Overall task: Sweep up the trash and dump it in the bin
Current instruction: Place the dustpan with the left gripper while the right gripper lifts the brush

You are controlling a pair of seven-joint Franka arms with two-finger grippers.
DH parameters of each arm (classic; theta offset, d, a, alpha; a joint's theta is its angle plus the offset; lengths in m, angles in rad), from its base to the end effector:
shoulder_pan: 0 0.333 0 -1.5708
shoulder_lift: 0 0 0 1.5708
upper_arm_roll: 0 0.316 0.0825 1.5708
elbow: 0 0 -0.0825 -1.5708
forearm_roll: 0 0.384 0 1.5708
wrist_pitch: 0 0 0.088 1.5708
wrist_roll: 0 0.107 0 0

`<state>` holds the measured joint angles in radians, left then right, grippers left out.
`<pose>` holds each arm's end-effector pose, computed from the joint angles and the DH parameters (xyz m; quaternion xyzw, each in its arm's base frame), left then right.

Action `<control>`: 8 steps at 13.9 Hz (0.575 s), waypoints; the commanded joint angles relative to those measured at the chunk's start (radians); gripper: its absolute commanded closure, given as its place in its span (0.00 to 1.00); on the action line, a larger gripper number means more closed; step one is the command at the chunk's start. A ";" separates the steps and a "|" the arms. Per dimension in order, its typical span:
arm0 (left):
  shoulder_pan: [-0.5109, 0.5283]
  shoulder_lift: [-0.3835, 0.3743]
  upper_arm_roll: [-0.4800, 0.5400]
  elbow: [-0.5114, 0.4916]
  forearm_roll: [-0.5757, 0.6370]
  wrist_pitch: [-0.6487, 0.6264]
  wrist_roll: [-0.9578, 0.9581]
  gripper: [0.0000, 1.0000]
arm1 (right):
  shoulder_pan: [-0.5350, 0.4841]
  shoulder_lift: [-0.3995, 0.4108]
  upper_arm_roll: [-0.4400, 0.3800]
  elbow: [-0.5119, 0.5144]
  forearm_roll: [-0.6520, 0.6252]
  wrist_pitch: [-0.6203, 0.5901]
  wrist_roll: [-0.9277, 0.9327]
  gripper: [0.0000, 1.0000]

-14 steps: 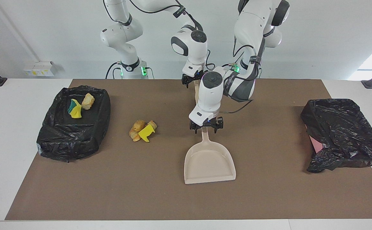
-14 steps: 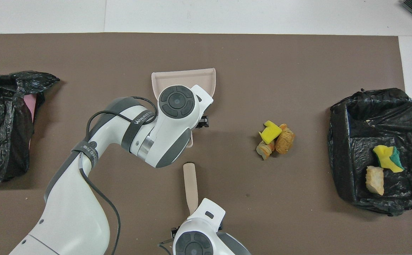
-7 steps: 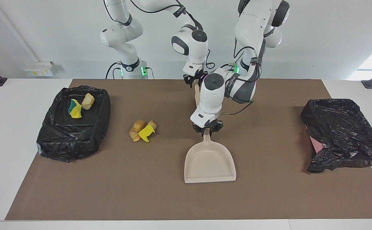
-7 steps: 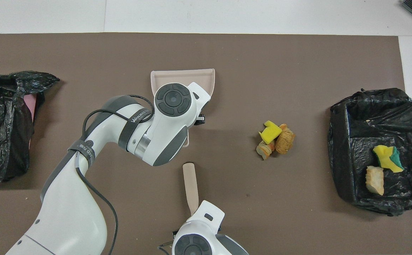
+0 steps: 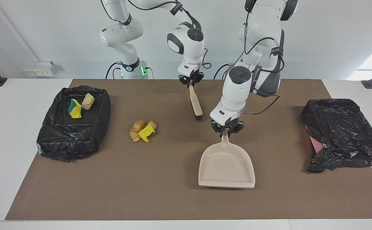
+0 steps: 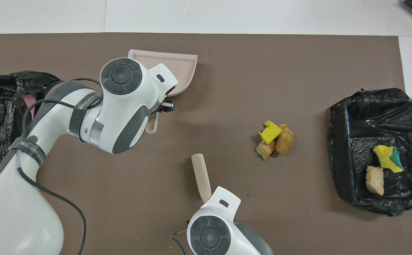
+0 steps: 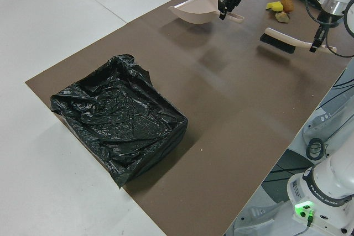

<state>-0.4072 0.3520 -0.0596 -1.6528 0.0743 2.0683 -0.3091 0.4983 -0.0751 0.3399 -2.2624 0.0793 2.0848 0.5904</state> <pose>0.5966 -0.2918 0.4138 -0.9949 0.0932 -0.0384 0.0091 0.3285 0.3723 0.3820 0.9932 0.1011 -0.0538 0.0189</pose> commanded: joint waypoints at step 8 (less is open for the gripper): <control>0.090 -0.080 -0.005 -0.042 0.018 -0.165 0.691 1.00 | -0.484 -0.169 -0.001 -0.028 -0.179 -0.164 -0.231 1.00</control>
<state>-0.3479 0.3098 -0.0595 -1.6566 0.0769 1.9192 0.1905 0.0764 -0.2425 0.3265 -2.2779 -0.0503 1.9194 0.4220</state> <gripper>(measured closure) 0.687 0.744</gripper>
